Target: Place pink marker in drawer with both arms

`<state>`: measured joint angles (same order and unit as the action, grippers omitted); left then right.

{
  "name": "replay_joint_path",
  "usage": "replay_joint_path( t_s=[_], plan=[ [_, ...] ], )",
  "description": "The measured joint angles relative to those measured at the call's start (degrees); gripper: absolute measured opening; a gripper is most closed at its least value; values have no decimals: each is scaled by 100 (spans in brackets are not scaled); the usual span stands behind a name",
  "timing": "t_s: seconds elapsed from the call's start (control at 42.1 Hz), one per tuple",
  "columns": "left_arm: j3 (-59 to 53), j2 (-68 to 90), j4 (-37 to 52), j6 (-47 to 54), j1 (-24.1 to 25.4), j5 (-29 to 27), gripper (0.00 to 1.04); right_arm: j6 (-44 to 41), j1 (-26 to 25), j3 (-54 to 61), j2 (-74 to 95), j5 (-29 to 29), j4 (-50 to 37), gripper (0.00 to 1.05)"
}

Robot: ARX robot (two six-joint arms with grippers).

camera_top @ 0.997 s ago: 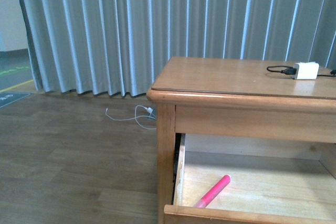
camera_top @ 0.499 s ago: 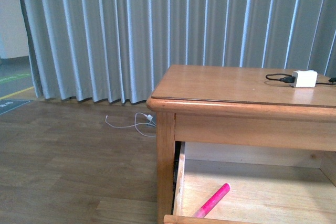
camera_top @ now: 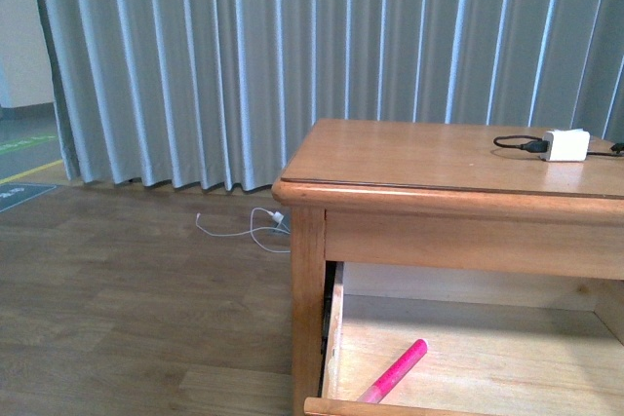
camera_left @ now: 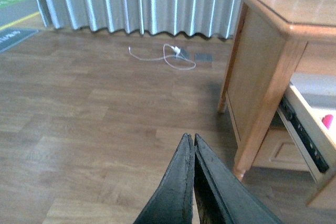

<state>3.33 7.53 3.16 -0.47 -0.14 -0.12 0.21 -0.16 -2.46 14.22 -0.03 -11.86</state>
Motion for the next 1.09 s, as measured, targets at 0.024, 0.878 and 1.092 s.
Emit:
replay_joint_path(
  t_s=[0.024,0.878,1.092],
  plan=[
    [-24,-138,-160,2,0,11,4,0,0,0,0,0,0,96],
    [-197,-728,-323,11,2,13,32,-234,-79,35,487,-337,118,96],
    [-197,-728,-323,13,2,13,77,-184,-101,-457,2496,-839,890,96]
  ],
)
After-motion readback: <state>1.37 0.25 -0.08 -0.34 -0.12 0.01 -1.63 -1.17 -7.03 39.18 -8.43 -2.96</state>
